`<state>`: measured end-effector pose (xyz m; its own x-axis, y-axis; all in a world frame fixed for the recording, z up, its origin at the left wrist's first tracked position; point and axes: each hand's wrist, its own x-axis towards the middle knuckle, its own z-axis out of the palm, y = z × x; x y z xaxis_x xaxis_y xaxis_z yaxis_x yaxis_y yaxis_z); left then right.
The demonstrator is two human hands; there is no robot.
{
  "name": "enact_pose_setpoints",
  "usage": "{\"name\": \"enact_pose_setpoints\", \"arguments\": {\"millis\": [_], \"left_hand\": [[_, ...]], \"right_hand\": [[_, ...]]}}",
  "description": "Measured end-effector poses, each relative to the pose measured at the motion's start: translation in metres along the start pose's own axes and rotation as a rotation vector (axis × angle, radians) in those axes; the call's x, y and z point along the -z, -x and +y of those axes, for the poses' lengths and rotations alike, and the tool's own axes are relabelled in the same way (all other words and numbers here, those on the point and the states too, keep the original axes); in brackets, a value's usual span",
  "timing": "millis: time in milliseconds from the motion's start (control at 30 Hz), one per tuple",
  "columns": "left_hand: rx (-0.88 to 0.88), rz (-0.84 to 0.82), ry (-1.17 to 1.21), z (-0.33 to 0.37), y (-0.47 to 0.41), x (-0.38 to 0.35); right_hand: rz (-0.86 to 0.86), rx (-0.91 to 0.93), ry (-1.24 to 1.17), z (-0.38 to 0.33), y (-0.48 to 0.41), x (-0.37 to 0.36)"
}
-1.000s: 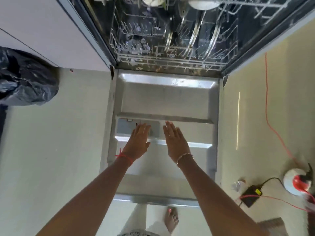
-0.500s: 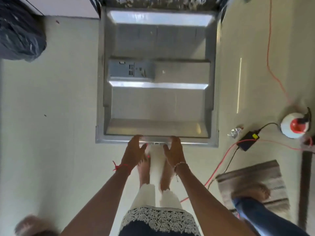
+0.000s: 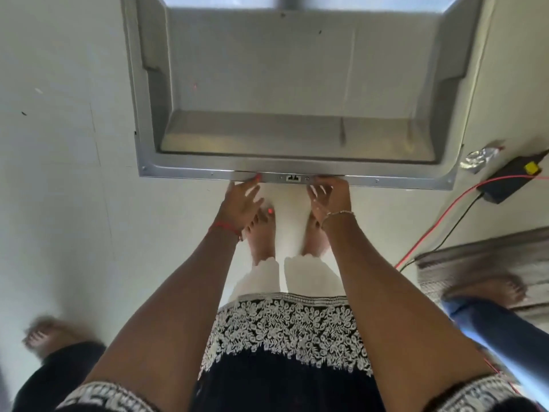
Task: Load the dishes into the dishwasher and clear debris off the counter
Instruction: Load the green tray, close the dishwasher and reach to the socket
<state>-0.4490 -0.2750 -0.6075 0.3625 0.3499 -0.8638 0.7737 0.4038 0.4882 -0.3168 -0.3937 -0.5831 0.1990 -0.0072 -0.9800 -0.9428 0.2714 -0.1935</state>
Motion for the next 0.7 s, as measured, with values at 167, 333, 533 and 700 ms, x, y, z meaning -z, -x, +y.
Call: {"name": "enact_pose_setpoints", "arguments": {"millis": [167,333,533,700], "left_hand": [[0.037,-0.018,0.038,0.008,-0.012,0.006],[0.194,-0.069,0.33,0.032,0.022,0.013],[0.204,0.008,0.563,0.091,0.112,0.014],[0.181,0.047,0.599,0.164,0.182,0.036]], "right_hand": [[-0.092,-0.032,0.113,-0.018,-0.005,0.007],[-0.088,0.006,0.212,-0.027,0.026,0.009],[-0.09,0.056,0.262,-0.051,0.12,0.003],[-0.07,0.116,0.358,-0.079,0.204,-0.019]]}}
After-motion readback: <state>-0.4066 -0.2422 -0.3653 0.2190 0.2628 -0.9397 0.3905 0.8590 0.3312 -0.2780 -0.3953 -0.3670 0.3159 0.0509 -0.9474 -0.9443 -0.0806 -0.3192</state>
